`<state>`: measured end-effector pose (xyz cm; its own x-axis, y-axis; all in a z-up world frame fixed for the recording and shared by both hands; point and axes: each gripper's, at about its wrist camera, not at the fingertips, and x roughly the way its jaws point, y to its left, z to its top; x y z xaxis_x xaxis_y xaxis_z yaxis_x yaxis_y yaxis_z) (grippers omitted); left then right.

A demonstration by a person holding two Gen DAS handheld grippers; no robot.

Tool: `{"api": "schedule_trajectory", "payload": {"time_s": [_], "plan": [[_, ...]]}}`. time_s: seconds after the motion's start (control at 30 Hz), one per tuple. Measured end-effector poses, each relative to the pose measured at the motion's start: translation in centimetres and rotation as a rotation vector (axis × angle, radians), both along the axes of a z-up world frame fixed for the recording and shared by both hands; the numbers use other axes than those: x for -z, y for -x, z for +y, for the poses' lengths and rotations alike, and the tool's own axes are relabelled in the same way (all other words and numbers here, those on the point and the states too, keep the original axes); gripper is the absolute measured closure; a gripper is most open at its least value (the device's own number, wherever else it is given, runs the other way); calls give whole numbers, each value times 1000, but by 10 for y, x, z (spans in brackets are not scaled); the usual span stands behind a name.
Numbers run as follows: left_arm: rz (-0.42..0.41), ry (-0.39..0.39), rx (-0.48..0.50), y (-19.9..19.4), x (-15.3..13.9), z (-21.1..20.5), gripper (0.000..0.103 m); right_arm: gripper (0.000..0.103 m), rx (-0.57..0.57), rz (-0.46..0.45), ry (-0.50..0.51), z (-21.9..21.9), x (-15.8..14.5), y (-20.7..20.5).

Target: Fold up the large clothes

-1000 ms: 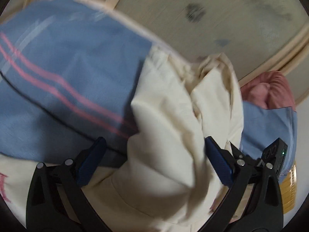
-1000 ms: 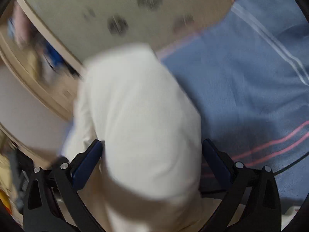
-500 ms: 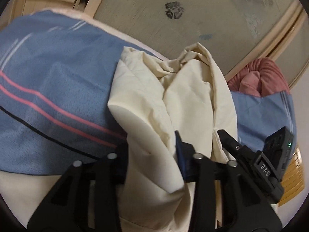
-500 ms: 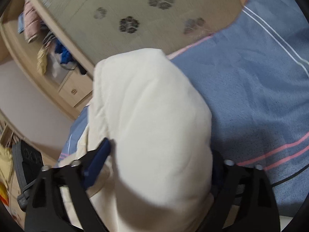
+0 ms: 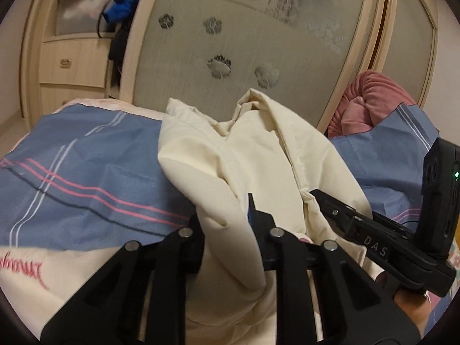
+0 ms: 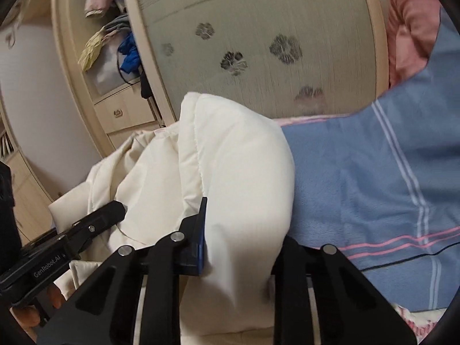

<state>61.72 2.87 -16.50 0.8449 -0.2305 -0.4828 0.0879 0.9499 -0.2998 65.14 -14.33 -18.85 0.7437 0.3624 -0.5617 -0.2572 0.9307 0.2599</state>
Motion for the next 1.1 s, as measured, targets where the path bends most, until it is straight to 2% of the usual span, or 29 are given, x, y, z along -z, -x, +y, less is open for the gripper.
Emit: {"api": "schedule_trajectory", "payload": {"time_s": [0.13, 0.23, 0.33, 0.47, 0.57, 0.63, 0.67, 0.73, 0.77, 0.83, 0.93, 1.0, 1.07, 1.1], "plan": [[-45, -15, -34, 56, 7, 0, 85, 80, 23, 16, -58, -3, -1, 47], [-64, -11, -32, 94, 10, -1, 85, 80, 31, -39, -60, -6, -5, 100], [-58, 3, -14, 123, 16, -6, 85, 80, 35, -59, -94, -17, 7, 146], [-60, -31, 14, 170, 33, -19, 85, 80, 4, -75, -203, -37, 36, 196], [-64, -37, 31, 191, 38, -22, 85, 72, -15, -77, -230, -49, 37, 220], [-76, -49, 32, 190, 38, -23, 84, 56, 12, -87, -153, -47, 18, 226], [-75, -44, 33, 189, 40, -21, 85, 49, 40, -130, -83, -43, 3, 236], [-70, -19, 37, 187, 43, -17, 85, 10, 94, -262, 37, -35, -27, 260], [-62, -3, 41, 184, 45, -14, 85, 1, 119, -328, 92, -32, -42, 274], [-64, 15, 52, 184, 46, -11, 85, 1, 108, -370, 143, -25, -67, 288], [-68, 21, 61, 183, 47, -9, 85, 1, -29, -313, 208, 1, -98, 274], [-68, 28, 67, 184, 49, -6, 85, 1, -74, -252, 362, 27, -112, 249], [-66, 37, 70, 184, 50, -4, 85, 1, -10, -222, 506, 52, -125, 231], [-65, 40, 71, 185, 52, -3, 85, 1, -9, -196, 546, 64, -127, 227]]}}
